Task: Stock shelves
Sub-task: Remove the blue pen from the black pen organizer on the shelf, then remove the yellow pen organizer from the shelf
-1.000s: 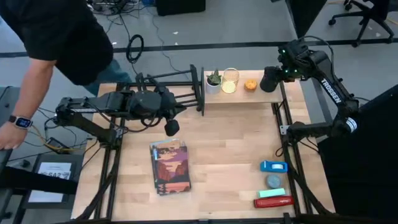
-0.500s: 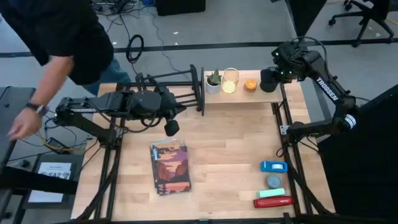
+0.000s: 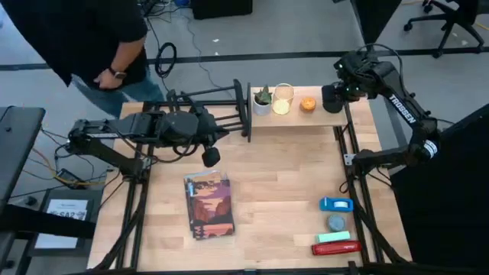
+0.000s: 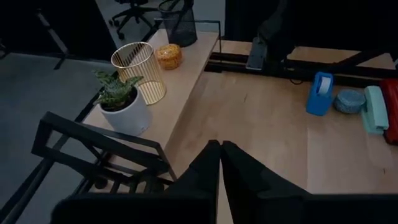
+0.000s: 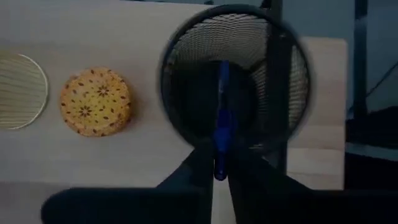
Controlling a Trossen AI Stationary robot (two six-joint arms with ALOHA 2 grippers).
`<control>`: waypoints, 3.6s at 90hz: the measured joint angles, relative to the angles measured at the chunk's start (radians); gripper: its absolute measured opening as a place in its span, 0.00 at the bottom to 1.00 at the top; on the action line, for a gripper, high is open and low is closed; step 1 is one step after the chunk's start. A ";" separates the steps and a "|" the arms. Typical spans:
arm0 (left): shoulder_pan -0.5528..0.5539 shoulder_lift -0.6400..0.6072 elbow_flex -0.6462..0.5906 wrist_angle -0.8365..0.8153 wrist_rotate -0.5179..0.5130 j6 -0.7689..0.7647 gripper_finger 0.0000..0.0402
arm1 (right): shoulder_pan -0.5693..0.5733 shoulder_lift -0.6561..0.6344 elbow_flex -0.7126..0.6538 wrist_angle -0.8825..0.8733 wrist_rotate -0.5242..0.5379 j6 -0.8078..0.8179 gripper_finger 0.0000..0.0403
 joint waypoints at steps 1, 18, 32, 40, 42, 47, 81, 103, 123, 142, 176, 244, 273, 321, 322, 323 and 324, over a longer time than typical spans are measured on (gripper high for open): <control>0.000 0.000 0.000 0.000 0.000 0.000 0.00 | 0.000 -0.001 0.004 0.002 0.001 0.000 0.01; 0.000 0.000 0.000 0.000 0.000 0.000 0.00 | 0.002 -0.004 0.118 -0.031 0.015 -0.021 0.00; 0.000 0.000 0.000 0.013 0.000 0.000 0.00 | 0.050 -0.004 0.293 -0.057 0.001 -0.070 0.00; 0.000 0.000 0.001 0.044 0.000 0.000 0.00 | 0.115 -0.005 0.411 -0.053 -0.077 -0.095 0.00; 0.000 0.000 0.003 0.050 0.000 0.000 0.00 | 0.134 -0.005 0.437 -0.053 -0.106 -0.096 0.00; 0.000 0.000 0.019 0.055 0.000 0.000 0.00 | 0.186 -0.005 0.493 -0.053 -0.198 -0.092 0.00; 0.000 -0.002 0.147 0.061 -0.003 0.032 0.00 | 0.623 0.166 0.433 0.014 -0.766 0.077 0.00; -0.001 -0.001 0.154 0.035 -0.002 0.053 0.00 | 0.695 0.528 0.371 0.124 -1.110 -0.161 0.00; -0.011 -0.001 0.154 -0.037 0.018 -0.001 0.00 | 0.725 0.808 0.370 0.137 -1.217 -0.316 0.00; -0.022 -0.001 0.154 -0.089 0.040 -0.056 0.00 | 0.744 0.931 0.370 0.199 -1.193 -0.356 0.00; -0.023 -0.001 0.154 -0.092 0.039 -0.057 0.00 | 0.752 0.991 0.371 0.416 -0.974 -0.202 0.06; -0.023 -0.001 0.154 -0.061 0.037 -0.053 0.00 | 0.731 0.515 0.375 0.439 -0.546 -0.184 0.49; -0.019 -0.001 0.154 0.028 0.031 -0.047 0.00 | 0.638 0.237 0.377 0.293 -0.095 -0.311 0.44; -0.019 0.000 0.154 0.025 0.027 -0.005 0.00 | 0.405 0.379 0.374 0.205 -0.231 -0.637 0.66; -0.019 0.000 0.154 0.025 0.027 -0.006 0.00 | 0.404 0.378 0.374 0.205 -0.233 -0.633 0.66; -0.019 0.000 0.154 0.024 0.027 -0.008 0.00 | 0.404 0.377 0.374 0.205 -0.235 -0.628 0.66; -0.019 0.000 0.154 0.024 0.027 -0.008 0.00 | 0.403 0.374 0.374 0.205 -0.236 -0.623 0.66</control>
